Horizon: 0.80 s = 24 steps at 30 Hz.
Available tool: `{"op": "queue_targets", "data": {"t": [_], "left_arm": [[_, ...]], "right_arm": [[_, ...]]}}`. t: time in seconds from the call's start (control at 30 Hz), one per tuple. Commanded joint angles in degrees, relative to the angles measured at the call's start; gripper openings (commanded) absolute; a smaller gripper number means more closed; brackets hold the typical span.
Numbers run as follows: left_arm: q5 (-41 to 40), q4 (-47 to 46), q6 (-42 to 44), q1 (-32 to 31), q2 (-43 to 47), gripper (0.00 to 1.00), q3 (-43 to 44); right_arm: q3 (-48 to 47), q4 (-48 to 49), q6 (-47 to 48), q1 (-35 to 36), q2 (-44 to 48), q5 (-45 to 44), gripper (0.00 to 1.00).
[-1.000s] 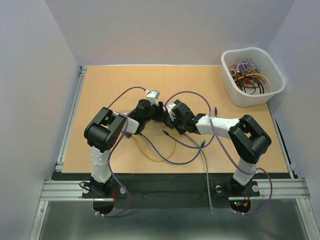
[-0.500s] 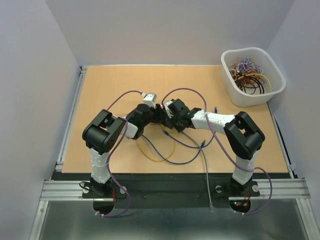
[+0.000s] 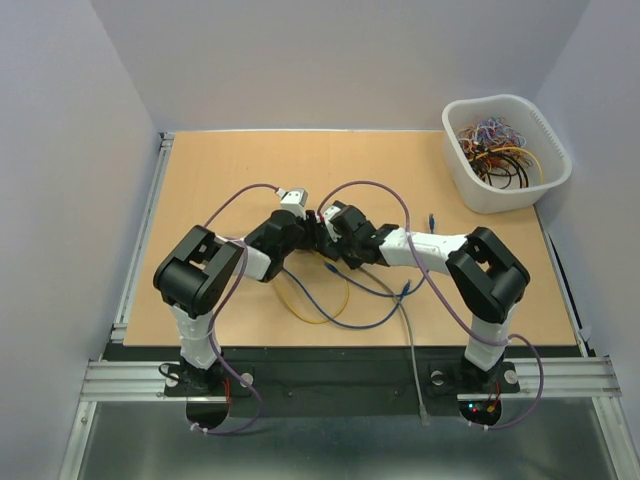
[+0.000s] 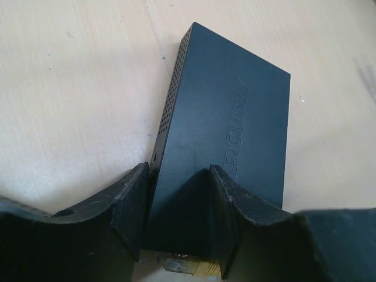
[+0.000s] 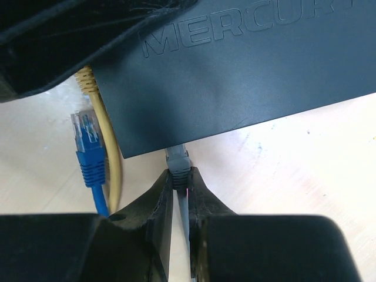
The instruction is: Insert the plug into the switch port
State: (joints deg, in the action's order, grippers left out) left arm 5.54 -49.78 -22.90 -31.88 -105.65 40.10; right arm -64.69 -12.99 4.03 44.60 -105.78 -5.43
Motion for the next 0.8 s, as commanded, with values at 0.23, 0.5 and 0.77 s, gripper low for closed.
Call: {"op": "queue_targets", "data": {"t": [0.23, 0.5, 0.77], "left_arm": [[16.7, 14.7, -2.6, -5.8, 5.1, 0.50, -5.8], [16.6, 15.8, -2.5, -2.7, 6.4, 0.50, -8.0], [17.4, 18.5, -1.3, 0.9, 5.0, 0.50, -6.4]], "right_arm": [[-6.8, 26.7, -3.9, 7.9, -6.8, 11.6, 0.00], [-8.7, 26.6, -5.9, 10.2, -8.3, 11.1, 0.00], [-5.9, 25.2, -6.1, 10.9, -6.6, 9.0, 0.04]]}}
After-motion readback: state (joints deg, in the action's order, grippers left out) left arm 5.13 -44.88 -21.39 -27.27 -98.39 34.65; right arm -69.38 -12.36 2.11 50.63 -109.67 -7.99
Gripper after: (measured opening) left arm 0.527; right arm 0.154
